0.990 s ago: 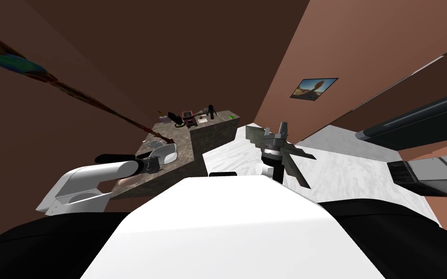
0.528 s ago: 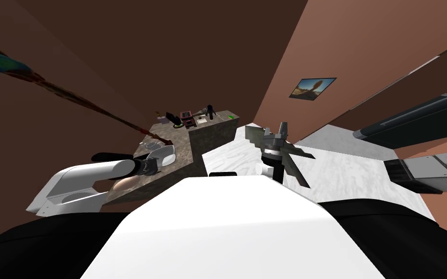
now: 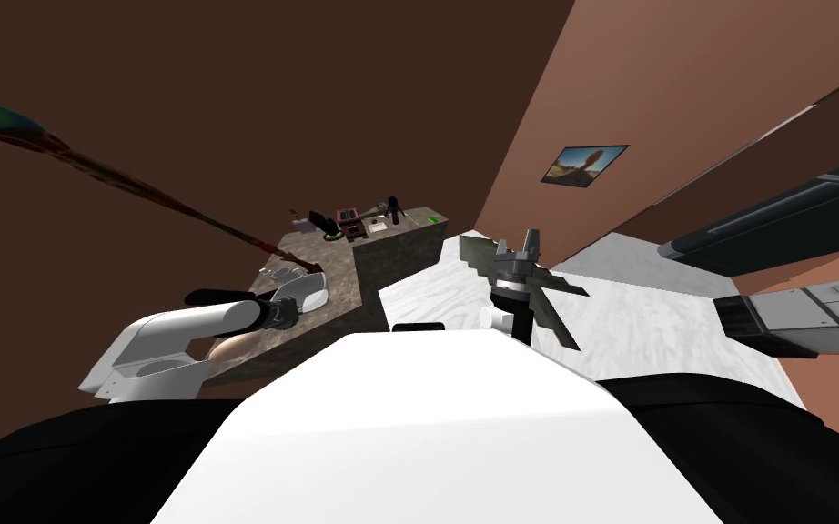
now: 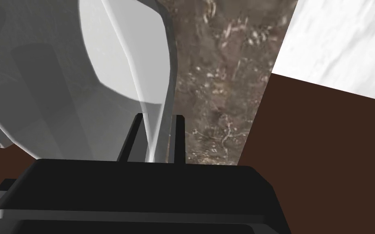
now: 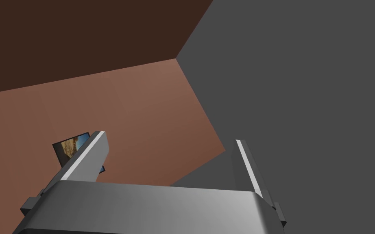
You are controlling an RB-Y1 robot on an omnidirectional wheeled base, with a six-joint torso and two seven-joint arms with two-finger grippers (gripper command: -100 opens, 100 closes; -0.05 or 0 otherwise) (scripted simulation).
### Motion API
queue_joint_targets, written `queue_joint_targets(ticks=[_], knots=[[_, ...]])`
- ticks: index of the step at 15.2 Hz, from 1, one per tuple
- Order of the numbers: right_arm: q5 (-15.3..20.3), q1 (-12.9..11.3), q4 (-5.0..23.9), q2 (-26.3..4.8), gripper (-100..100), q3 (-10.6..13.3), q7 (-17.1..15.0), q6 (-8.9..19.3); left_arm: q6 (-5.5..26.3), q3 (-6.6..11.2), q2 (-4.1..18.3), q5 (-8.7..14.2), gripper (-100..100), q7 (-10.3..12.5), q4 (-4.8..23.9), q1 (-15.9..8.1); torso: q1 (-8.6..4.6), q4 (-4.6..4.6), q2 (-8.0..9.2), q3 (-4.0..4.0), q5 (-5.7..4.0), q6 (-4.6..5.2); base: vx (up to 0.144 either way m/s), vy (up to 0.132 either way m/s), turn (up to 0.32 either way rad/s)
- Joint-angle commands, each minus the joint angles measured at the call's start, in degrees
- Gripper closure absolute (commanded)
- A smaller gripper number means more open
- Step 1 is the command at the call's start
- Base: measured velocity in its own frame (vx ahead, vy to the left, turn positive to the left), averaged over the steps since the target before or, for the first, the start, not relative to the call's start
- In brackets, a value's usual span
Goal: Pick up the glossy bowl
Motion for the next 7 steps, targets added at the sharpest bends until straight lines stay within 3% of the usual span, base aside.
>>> queue_joint_targets(ticks=[1, 6, 7], knots=[[0.0, 0.0, 0.0, 0.0, 0, 0.0, 0.0, 0.0, 0.0, 0.0, 0.0, 0.0, 100, 0.0, 0.0, 0.0, 0.0, 0.0, 0.0, 0.0, 0.0, 0.0, 0.0, 0.0, 0.0], [0.0, 0.0, 0.0, 0.0, 0, 0.0, 0.0, 0.0, 3.2, 1.73, 0.95, 1.75, 100, 1.41, -3.77, 0.76, -0.13, 0.07, 0.07, 0.07, -0.12, -0.02, 0.004, -0.002, 0.031], [0.0, 0.0, 0.0, 0.0, 0, 0.0, 0.0, 0.0, 2.27, 1.14, 0.76, 1.23, 100, 1.03, -2.62, 0.42, -0.16, 0.08, 0.07, 0.08, -0.14, -0.02, 0.0, 0.0, 0.0]])
